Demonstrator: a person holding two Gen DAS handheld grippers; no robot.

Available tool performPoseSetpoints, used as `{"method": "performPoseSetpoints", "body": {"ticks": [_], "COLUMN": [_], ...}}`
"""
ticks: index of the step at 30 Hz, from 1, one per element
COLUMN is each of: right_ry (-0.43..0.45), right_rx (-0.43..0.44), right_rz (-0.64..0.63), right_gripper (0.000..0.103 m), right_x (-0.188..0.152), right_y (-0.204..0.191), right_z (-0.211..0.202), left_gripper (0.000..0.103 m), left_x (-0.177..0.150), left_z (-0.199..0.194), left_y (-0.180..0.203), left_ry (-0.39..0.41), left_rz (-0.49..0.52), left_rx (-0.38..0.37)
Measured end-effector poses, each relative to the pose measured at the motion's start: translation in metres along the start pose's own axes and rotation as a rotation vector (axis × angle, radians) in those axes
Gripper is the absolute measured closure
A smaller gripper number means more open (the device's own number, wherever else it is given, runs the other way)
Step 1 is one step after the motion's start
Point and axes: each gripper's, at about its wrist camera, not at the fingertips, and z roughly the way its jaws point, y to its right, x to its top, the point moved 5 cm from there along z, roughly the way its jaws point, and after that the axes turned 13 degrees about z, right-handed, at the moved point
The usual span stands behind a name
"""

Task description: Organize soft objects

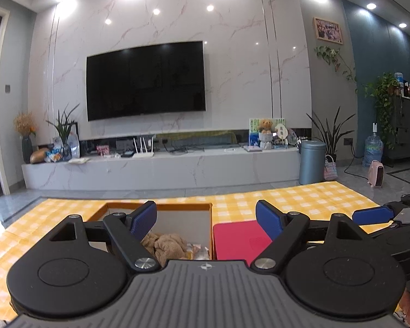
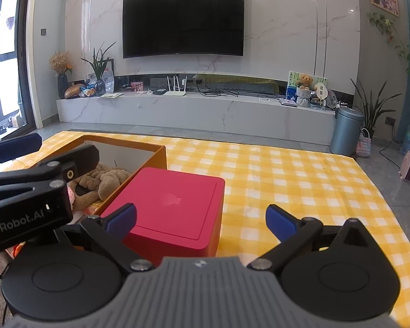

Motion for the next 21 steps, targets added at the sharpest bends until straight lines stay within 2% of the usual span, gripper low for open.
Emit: {"method": "performPoseSetpoints", "body": {"ticks": [3, 8, 14, 21], "right_ry": [-0.005, -0.011, -0.007, -0.010], "right_rx": [0.002, 0.042, 0.041, 0.031], "right_rz": [-0.005, 0.023, 0.019, 0.016], "right_gripper": [0.004, 0.004, 0.004, 0.004], "right_x": [-0.0013, -0.0006, -0.0017, -0.0026], "right_y": [-0.0012, -0.0031, -0.0048, -0.0044], "right_z": [0.0008, 0.0008, 0.0007, 0.0015], "left_gripper": [0.007, 0.006, 0.003, 0.003], "left_x": [0.0003, 0.0012, 0.0002, -0.0037], "left_z": [0.0009, -0.0001, 0.0002, 0.0032], "left_y": [0.0005, -0.0044, -0.0038, -0.0055], "left_ry": [-0.008, -0.006, -0.001, -0.017], "left_rz": [0.012, -0.022, -0.017, -0.038], "left_rx": [0.005, -0.046, -0.010, -0.030]}}
